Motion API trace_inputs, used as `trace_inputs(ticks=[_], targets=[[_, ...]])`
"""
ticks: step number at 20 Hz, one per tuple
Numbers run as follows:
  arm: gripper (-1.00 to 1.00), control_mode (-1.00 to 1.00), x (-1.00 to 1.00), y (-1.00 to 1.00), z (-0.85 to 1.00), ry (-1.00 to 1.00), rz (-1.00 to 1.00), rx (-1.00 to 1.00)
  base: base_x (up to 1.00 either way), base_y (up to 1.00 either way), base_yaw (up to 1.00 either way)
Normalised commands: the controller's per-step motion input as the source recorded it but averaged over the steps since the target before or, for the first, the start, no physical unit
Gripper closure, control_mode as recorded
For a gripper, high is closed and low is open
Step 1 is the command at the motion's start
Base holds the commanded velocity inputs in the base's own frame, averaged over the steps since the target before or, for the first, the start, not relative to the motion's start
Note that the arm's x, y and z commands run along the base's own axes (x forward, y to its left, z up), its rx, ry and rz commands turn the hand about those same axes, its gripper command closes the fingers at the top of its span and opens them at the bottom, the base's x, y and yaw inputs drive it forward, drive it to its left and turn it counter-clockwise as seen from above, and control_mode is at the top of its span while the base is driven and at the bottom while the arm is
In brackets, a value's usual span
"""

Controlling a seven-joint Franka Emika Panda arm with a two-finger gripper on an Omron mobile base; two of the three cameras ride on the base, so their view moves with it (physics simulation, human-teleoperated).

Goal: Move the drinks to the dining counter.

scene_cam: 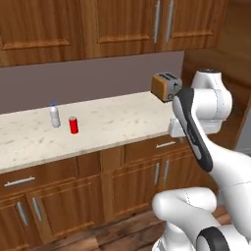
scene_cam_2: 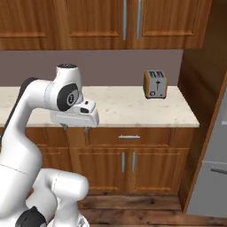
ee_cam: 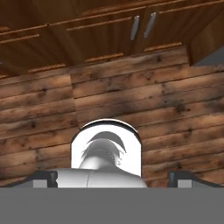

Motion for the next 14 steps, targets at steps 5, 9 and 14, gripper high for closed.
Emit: trace_inputs(ticks=[5,9,14], targets=[[-1.0,1.0,0.0,0.0,0.0,0.0,0.0,0.0,0.26,0.95,0.12],[-1.0,1.0,0.0,0.0,0.0,0.0,0.0,0.0,0.58,0.34,0.44],[-1.0,1.0,0.0,0.0,0.0,0.0,0.0,0.0,0.53,0.28,0.45]])
